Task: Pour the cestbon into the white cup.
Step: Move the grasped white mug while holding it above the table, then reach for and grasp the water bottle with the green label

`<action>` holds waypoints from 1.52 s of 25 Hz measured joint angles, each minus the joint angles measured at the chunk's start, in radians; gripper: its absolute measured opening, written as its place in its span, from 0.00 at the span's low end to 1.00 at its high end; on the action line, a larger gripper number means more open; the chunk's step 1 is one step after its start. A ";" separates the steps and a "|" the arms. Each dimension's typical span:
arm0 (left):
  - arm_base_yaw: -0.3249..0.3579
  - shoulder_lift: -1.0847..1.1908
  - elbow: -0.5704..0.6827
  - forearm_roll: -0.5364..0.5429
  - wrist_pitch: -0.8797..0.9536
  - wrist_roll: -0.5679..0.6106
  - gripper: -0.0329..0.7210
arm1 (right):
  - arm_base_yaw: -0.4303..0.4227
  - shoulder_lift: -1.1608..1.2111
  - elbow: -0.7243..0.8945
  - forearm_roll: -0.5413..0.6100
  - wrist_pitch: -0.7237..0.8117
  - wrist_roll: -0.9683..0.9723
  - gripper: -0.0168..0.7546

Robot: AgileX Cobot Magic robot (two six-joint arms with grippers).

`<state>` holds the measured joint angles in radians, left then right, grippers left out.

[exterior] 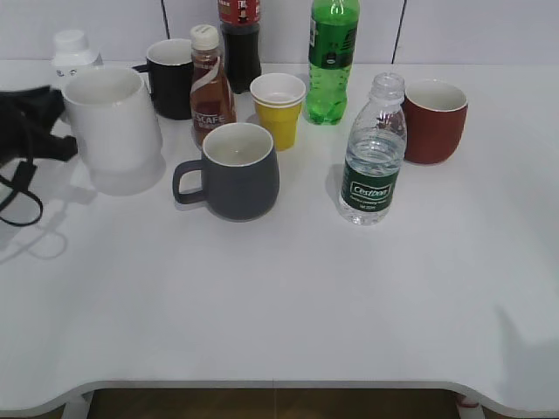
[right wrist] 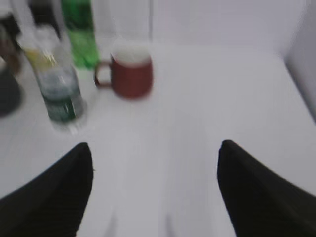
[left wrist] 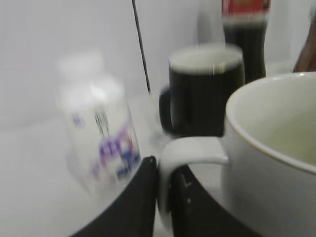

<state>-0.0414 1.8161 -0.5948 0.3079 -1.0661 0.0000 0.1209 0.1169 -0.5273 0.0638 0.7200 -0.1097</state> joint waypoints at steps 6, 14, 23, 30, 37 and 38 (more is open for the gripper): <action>0.000 -0.136 0.016 0.008 0.090 0.000 0.10 | 0.000 0.311 -0.025 0.232 -0.444 -0.304 0.78; 0.000 -0.219 0.116 0.018 0.105 0.000 0.10 | 0.167 0.658 -0.009 0.406 -0.851 -0.342 0.72; 0.000 -0.242 0.140 0.048 0.097 0.000 0.10 | 0.459 1.038 0.270 0.394 -1.272 -0.165 0.67; 0.000 -0.279 0.140 0.080 0.091 0.000 0.10 | 0.460 1.331 0.204 0.218 -1.426 0.003 0.76; -0.002 -0.307 0.140 0.143 0.115 -0.046 0.10 | 0.460 1.600 0.036 0.199 -1.520 0.057 0.78; -0.002 -0.314 0.140 0.149 0.125 -0.052 0.10 | 0.460 1.631 0.001 0.207 -1.523 0.058 0.78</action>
<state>-0.0433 1.5016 -0.4545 0.4566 -0.9411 -0.0520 0.5811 1.7475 -0.5264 0.2712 -0.8026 -0.0517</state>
